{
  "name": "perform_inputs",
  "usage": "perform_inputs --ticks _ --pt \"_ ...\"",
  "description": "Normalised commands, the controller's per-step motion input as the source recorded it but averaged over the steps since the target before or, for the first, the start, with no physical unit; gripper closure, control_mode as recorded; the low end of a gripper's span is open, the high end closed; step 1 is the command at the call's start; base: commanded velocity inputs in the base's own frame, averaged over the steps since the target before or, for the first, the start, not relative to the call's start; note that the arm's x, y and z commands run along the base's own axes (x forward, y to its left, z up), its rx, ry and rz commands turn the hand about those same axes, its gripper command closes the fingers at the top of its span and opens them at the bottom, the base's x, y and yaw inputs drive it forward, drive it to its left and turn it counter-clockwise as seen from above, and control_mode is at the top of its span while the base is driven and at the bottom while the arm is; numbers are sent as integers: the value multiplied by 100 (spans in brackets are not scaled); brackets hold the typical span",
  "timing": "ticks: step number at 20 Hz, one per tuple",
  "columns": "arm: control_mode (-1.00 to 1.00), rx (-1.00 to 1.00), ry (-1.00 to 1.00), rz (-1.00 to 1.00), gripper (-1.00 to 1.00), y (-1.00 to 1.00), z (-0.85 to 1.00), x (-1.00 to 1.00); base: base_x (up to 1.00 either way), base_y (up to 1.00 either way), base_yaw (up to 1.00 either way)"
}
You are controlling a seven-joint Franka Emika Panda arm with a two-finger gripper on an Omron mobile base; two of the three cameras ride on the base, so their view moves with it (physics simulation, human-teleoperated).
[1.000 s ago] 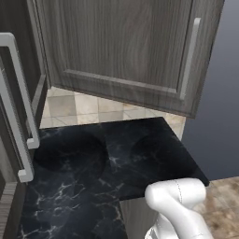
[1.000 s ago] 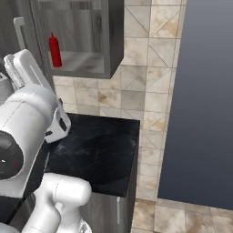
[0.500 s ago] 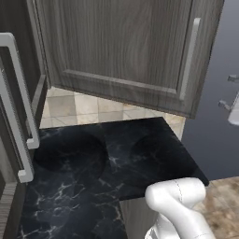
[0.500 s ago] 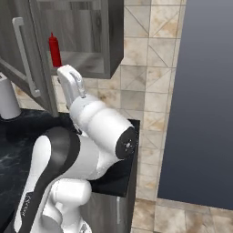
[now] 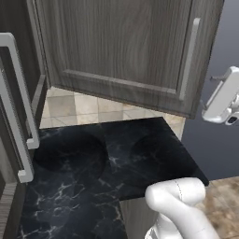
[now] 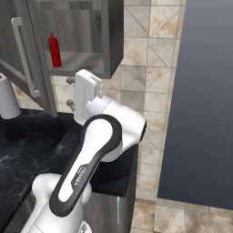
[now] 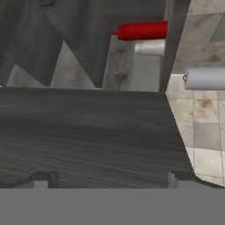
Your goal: Move the ketchup and shaker from the cabinet to the dining counter.
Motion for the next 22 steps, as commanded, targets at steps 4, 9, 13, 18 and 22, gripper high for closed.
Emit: perform_inputs --ticks 4,9,13,18,22 --pt "-100 4 0 28 -100 45 0 27 0 0 0" --pt "-100 0 0 23 -100 52 8 6 0 0 0" --pt "-100 0 -1 22 -100 60 18 -14 0 0 0" --pt "-100 -1 -7 23 -100 75 16 -55 0 0 0" --pt "-100 -7 -13 25 -100 99 3 -92 0 0 0"
